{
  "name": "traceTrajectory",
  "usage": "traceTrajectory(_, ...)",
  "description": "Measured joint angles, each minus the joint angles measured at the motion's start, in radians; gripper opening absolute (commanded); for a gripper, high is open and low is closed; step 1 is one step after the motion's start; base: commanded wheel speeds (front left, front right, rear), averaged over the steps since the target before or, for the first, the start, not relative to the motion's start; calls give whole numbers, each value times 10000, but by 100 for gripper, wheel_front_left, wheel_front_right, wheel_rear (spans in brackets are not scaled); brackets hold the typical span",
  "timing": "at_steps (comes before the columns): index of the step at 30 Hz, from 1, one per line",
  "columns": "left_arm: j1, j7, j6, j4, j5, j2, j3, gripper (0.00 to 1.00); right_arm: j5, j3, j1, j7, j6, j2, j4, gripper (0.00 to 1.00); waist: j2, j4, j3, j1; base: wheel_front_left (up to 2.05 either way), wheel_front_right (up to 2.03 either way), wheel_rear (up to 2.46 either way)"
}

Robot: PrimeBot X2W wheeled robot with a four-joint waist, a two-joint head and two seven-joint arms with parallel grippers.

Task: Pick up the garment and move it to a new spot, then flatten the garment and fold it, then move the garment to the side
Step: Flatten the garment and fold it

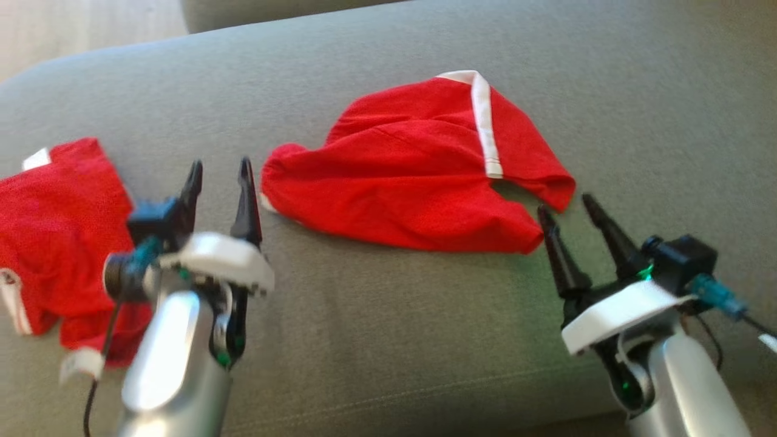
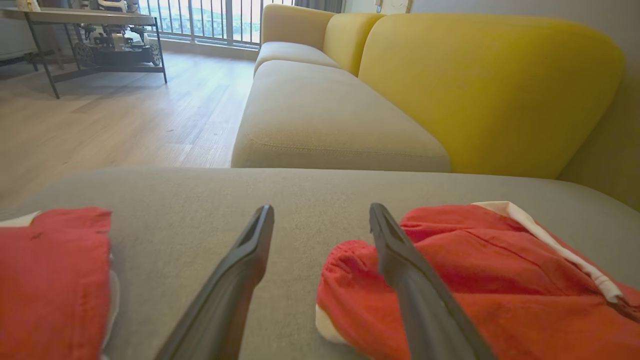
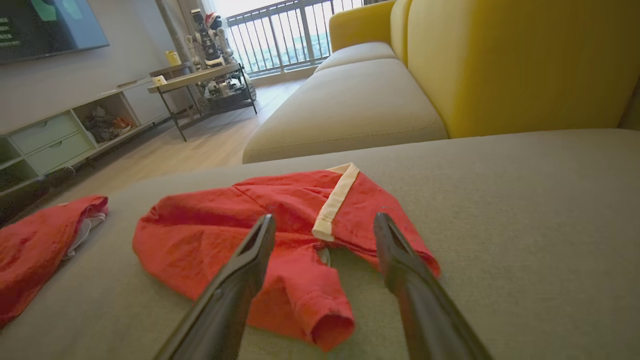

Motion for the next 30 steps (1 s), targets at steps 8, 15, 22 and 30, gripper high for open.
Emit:
traceTrajectory(8,2224,0,-263,-1429,153,-98,65,100,-813,-79,367,330,0,2,1024,100,0,858,-408,0,0,0,0)
traceTrajectory(15,2889,0,-155,-1620,-282,-100,-445,100,-1756,-811,225,520,2,6,2286,100,0,1560,-614,-1,0,0,0)
traceTrajectory(22,2885,0,15,-1678,-378,-96,-681,100,-2161,-1064,-375,520,0,2,3097,100,0,1942,-603,-1,0,0,0)
traceTrajectory(30,2867,0,94,-1649,-451,-98,-748,100,-1626,481,-663,445,0,-21,3463,0,0,2053,-639,0,0,0,0)
